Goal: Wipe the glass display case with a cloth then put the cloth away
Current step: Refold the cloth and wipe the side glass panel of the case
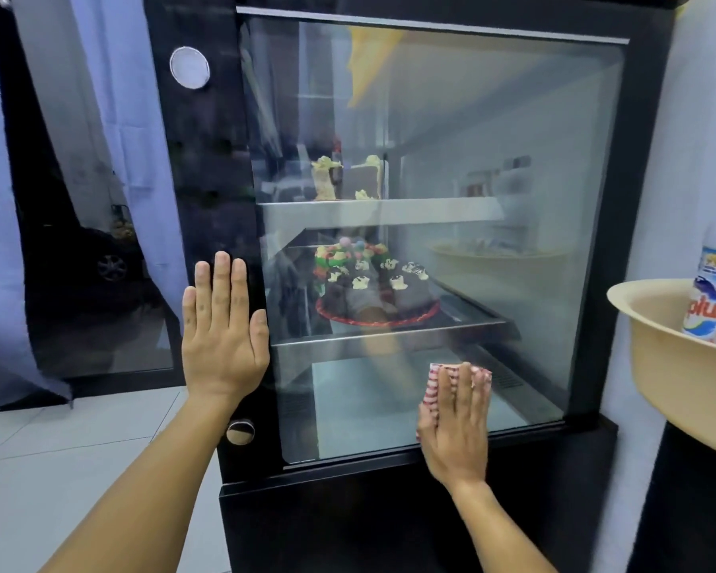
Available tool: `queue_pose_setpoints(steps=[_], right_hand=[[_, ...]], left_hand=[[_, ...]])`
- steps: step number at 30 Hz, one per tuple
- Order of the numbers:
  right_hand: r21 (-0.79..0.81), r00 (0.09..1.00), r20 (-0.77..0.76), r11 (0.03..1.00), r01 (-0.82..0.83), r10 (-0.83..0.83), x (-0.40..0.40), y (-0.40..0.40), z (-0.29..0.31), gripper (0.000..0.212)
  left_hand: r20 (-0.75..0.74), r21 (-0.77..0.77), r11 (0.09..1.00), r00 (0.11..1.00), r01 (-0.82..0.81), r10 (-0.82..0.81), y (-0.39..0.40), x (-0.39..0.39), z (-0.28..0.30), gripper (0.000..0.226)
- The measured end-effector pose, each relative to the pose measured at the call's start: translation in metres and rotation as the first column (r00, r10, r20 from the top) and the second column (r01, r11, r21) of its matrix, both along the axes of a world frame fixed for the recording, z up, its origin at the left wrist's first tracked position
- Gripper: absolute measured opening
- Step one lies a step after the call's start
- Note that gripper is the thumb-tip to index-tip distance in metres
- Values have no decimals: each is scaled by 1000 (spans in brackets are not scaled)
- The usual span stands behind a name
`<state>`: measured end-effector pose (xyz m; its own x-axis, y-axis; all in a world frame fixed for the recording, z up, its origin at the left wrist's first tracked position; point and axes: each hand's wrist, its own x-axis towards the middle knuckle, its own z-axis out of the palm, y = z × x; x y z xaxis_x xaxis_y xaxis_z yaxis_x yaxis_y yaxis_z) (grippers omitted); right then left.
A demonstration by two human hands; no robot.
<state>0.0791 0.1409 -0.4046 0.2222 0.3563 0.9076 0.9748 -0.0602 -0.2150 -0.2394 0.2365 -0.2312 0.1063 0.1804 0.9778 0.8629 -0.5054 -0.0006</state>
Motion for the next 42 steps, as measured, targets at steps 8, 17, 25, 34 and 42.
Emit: queue_pose_setpoints(steps=[8,17,25,34,42], right_hand=[[180,943,-329,978,106,-42,-54,21,103,67],[-63,934,326,989,-132,146,-93,13,27,62],[17,930,344,989,-144,129,-136,36,127,61],[-149,686,676,962,-230,269,-144,33,66,57],[-233,716,591,928,-289,372,-221,49,74,62]], left_hand=[[-3,23,1000,1000,6,-6,3,-1,0,67],[-12,-9,1000,1000,16,-17,4,-4,1,66],[-221,17,1000,975,1,3,0,-26,20,66],[-531,173,984,839,-35,123,1,-39,117,66],[-536,185,982,835,-32,128,0,-40,115,66]])
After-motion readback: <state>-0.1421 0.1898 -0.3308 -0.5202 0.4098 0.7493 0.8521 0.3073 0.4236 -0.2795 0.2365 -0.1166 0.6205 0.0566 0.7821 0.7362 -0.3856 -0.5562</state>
